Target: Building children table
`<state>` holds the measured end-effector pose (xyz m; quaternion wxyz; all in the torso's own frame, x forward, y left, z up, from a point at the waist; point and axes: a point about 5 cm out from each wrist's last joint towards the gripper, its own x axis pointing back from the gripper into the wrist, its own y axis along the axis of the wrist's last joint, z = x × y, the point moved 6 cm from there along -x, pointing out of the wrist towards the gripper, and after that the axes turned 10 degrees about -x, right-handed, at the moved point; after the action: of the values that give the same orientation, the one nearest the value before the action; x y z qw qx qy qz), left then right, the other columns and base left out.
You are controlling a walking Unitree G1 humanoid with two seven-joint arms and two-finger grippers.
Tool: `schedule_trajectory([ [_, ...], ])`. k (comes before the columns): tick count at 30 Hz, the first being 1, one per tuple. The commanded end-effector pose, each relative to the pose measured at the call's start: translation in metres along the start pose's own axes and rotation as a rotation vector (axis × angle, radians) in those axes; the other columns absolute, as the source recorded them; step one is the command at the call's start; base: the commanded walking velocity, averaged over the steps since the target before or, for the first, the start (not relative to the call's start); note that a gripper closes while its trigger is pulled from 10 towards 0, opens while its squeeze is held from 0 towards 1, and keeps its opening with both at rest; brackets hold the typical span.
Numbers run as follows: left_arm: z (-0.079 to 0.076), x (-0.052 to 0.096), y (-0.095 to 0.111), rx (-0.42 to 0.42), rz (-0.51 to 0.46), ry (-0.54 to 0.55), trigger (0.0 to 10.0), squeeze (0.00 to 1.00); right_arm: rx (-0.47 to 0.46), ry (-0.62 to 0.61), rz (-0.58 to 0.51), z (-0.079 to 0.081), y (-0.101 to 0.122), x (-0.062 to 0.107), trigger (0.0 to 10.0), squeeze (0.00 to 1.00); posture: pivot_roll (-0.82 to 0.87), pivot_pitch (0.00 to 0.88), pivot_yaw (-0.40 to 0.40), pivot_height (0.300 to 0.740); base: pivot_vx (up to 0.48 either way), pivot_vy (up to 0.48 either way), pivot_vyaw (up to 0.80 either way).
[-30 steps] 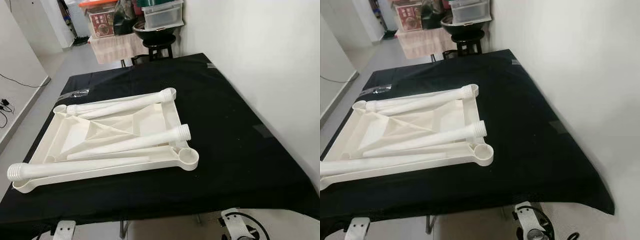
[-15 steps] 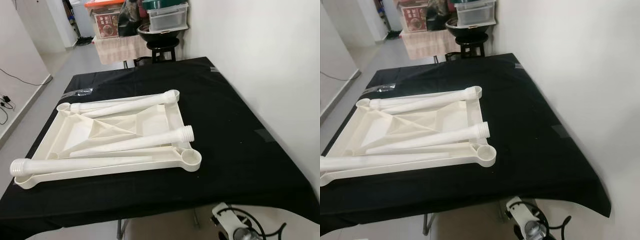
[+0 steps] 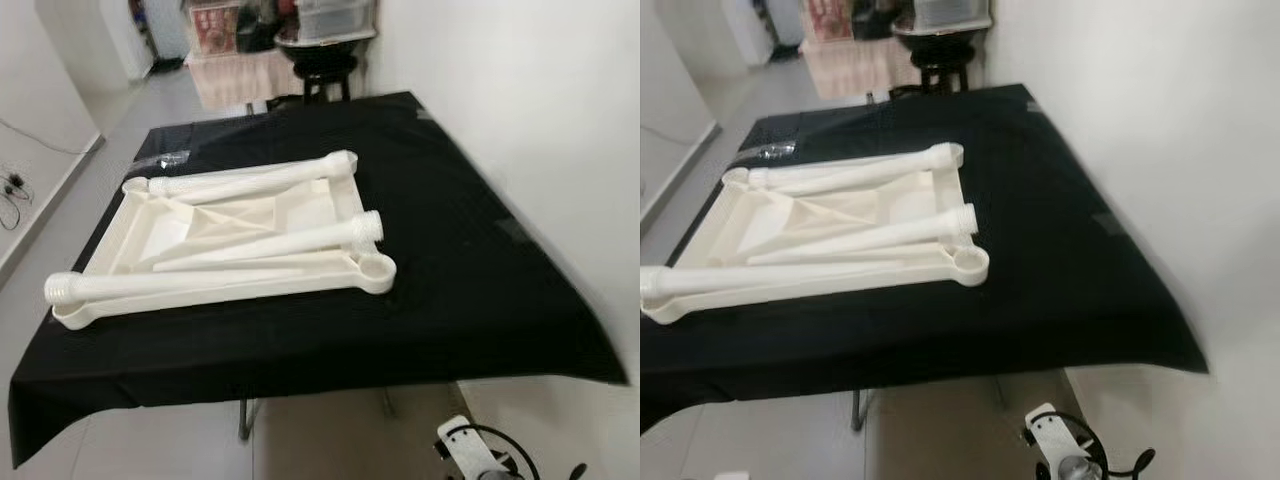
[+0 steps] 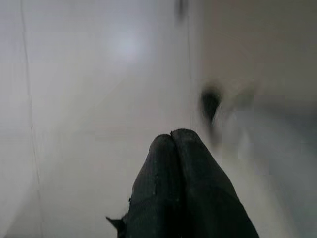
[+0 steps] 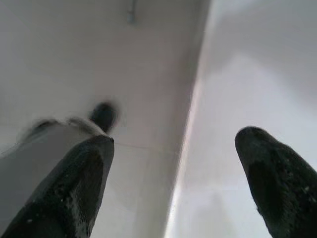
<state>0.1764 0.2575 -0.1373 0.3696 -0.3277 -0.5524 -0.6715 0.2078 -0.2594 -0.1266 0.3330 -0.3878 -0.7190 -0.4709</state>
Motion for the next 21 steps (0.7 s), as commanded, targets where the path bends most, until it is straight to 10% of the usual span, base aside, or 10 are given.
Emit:
schedule_trajectory([
  [1,0.002,0.002,-0.009,-0.005,0.014,-0.002,10.0,0.0,-0.033,-0.032,-0.095,-0.007,0.034,0.0,10.0,0.0,-0.1,0.0,0.077,0.74,0.0,0.0,0.0],
  [7,0.016,0.003,0.046,-0.032,-0.207,-0.009,10.0,0.0,-0.069,-0.138,-0.348,-0.028,0.102,0.012,10.0,0.0,-0.1,0.0,0.077,0.74,0.0,0.0,0.0],
  [9,0.028,0.012,0.094,-0.101,-0.401,0.004,10.0,0.0,-0.07,-0.155,-0.503,-0.027,0.136,0.031,10.0,0.0,-0.09,0.0,0.07,0.74,0.0,0.0,0.0],
  [14,0.035,0.027,0.131,-0.141,-0.56,0.025,10.0,0.0,-0.081,-0.144,-0.572,-0.027,0.149,0.045,10.0,0.0,-0.09,0.0,0.069,0.74,0.0,0.0,0.0],
  [17,-0.007,0.094,0.21,-0.282,-0.937,-0.047,10.0,0.0,-0.053,0.011,-0.712,-0.011,0.168,0.087,10.0,0.0,-0.09,0.0,0.069,0.74,0.0,0.0,0.0],
  [21,-0.029,0.113,0.223,-0.301,-1.013,-0.084,10.0,0.0,0.005,0.129,-0.724,0.005,0.166,0.099,10.0,0.0,-0.09,0.0,0.071,0.74,0.0,0.0,0.0],
])
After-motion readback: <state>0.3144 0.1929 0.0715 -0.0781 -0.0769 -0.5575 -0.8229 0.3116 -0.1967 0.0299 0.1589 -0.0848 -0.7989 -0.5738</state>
